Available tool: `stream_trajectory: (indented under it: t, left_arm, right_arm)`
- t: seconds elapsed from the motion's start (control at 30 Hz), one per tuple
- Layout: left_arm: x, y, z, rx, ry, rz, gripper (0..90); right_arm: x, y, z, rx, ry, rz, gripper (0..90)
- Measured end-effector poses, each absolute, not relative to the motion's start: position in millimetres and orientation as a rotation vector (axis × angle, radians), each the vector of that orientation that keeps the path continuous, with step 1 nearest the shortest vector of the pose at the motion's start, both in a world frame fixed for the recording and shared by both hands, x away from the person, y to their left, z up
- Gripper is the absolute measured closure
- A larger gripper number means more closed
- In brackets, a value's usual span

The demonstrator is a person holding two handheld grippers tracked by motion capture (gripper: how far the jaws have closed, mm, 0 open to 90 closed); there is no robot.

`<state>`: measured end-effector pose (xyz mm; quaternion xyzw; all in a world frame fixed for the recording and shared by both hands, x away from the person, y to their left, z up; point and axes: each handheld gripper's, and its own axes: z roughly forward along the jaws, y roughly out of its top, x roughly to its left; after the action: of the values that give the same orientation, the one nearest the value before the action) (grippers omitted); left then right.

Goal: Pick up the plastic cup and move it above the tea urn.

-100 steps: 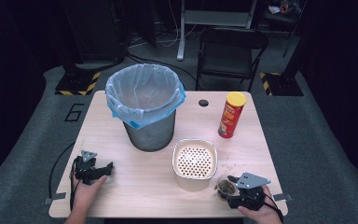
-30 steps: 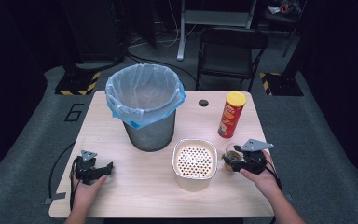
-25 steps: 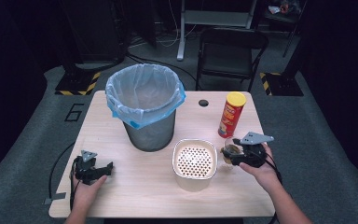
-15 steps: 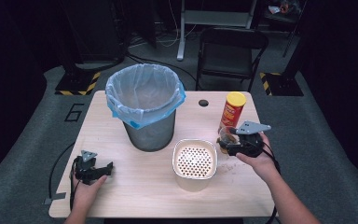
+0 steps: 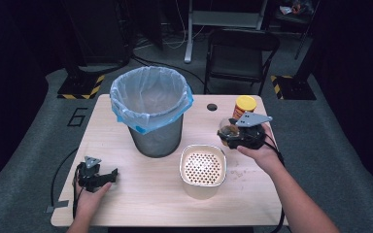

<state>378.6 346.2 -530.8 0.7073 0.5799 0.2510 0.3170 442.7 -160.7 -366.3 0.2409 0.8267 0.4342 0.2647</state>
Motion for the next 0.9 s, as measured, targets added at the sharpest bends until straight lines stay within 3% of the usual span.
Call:
stream_trajectory:
  t: [0.43,0.9]
  left_arm:
    - [379,347,-531,1.866,1.523,0.661,13.6]
    - [379,347,-531,1.867,1.521,0.660,13.6]
  right_arm:
    - [456,-128,-385,0.453,2.252,1.131,33.4]
    - [450,-126,-383,0.332,2.214,1.101,33.9]
